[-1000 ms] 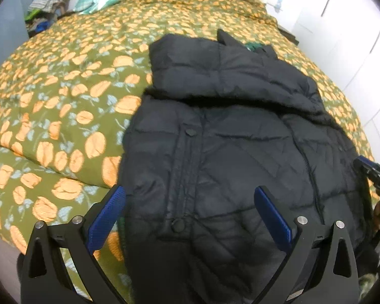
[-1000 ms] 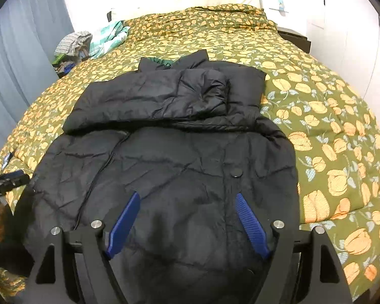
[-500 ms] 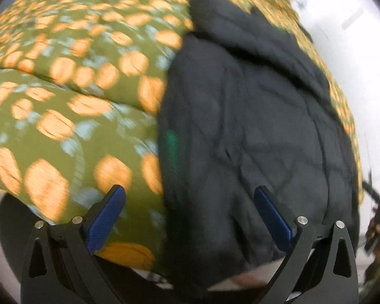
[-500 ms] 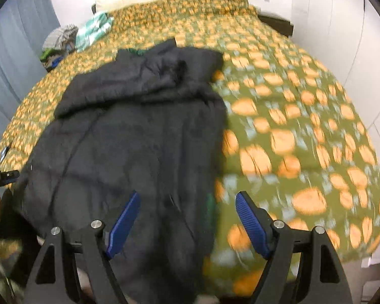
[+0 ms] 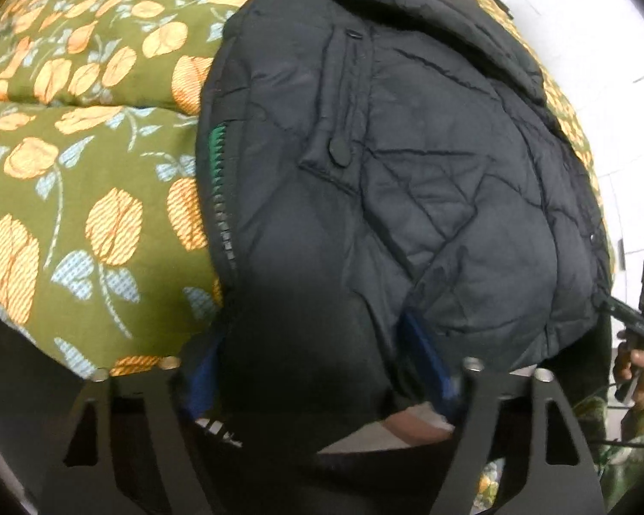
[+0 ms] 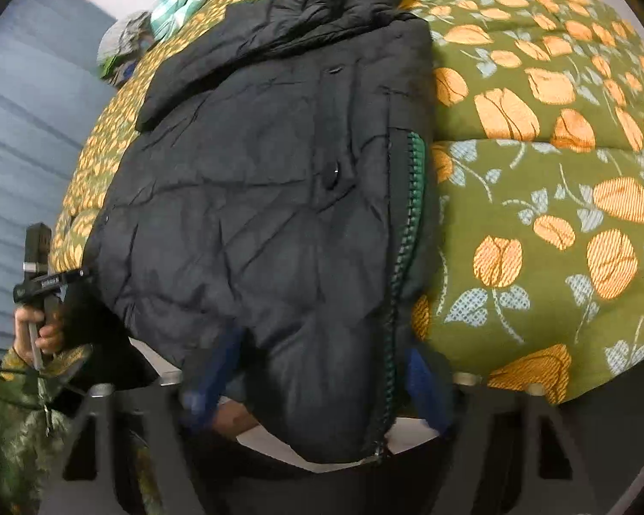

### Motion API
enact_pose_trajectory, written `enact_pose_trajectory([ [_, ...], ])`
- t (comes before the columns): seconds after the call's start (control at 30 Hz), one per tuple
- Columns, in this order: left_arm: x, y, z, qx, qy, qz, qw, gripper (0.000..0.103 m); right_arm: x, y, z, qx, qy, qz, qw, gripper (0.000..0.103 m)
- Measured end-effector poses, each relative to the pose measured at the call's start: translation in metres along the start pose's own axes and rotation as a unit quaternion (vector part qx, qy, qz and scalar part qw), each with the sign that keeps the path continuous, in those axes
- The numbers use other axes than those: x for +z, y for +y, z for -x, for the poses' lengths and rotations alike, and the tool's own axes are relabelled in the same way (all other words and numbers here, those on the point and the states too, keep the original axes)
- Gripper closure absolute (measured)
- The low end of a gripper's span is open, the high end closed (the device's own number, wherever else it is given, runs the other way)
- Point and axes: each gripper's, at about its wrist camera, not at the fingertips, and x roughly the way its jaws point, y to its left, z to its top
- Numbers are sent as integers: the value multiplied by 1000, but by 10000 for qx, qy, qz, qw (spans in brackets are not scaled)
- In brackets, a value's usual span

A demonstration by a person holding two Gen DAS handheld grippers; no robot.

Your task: Fold large clothes

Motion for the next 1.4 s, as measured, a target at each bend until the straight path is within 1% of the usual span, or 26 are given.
enact_pose_trajectory([
  [0.03, -2, 5, 2, -31, 27, 28, 10000, 48, 3, 0, 0, 19, -10, -27, 10000, 74],
  [0.07, -4, 6, 5, -73, 50, 57, 9999, 63, 5, -1, 0, 88, -26, -79, 9999, 76],
  [0.1, -4, 8, 5, -210, 72, 136, 9997, 67, 6, -1, 1, 121, -54, -103, 9999, 81],
  [0.13, -4, 9, 9, -282, 45, 191, 9994, 75, 7, 0, 1, 138, -81, -103, 9998, 83],
  [0.17, -4, 10, 12, -314, 4, 223, 9993, 79, 8, 2, 1, 138, -109, -94, 9998, 83],
  [0.23, -7, 6, 22, -291, -111, 226, 9993, 82, 10, 6, 6, 166, -175, -110, 9996, 85],
  [0.33, -7, 0, 47, -339, -389, 193, 9985, 83, 16, 10, 26, 376, -426, -152, 9983, 86],
  [0.47, -1, -5, 81, -551, -801, 194, 9951, 84, 32, 24, 65, 699, -929, -54, 9932, 86],
  [0.6, 6, -13, 121, -731, -1320, 181, 9884, 84, 48, 34, 96, 940, -1381, 22, 9860, 86],
  [0.67, 6, -16, 134, -760, -1473, 126, 9861, 84, 52, 32, 108, 1054, -1500, 15, 9831, 86],
  [0.73, 0, -18, 144, -775, -1542, 53, 9850, 84, 52, 33, 114, 1147, -1547, -8, 9813, 86],
  [0.87, -11, -30, 144, -701, -1389, -63, 9878, 84, 46, 32, 117, 1325, -1443, -109, 9806, 86],
  [0.97, -35, -27, 147, -545, -1092, -148, 9924, 84, 32, 32, 122, 1319, -1238, -100, 9835, 86],
  [1.03, -49, -25, 155, -519, -937, -171, 9941, 84, 19, 34, 129, 1350, -1126, -67, 9844, 86],
  [1.1, -61, -24, 171, -592, -844, -192, 9945, 84, 6, 38, 140, 1563, -1003, -135, 9825, 86],
  [1.17, -65, -26, 193, -695, -866, -256, 9935, 84, 1, 44, 155, 1862, -959, -114, 9777, 87],
  [1.23, -59, -30, 215, -867, -1047, -327, 9902, 84, 6, 51, 173, 2106, -1039, 18, 9720, 87],
  [1.27, -50, -31, 224, -980, -1178, -308, 9877, 83, 13, 52, 178, 2172, -1103, 52, 9698, 87],
  [1.33, -21, -32, 230, -1210, -1391, -236, 9826, 83, 37, 50, 179, 2242, -1258, 93, 9664, 87],
  [1.4, 20, -29, 218, -1414, -1488, -61, 9787, 83, 67, 40, 171, 2234, -1424, 85, 9642, 87],
])
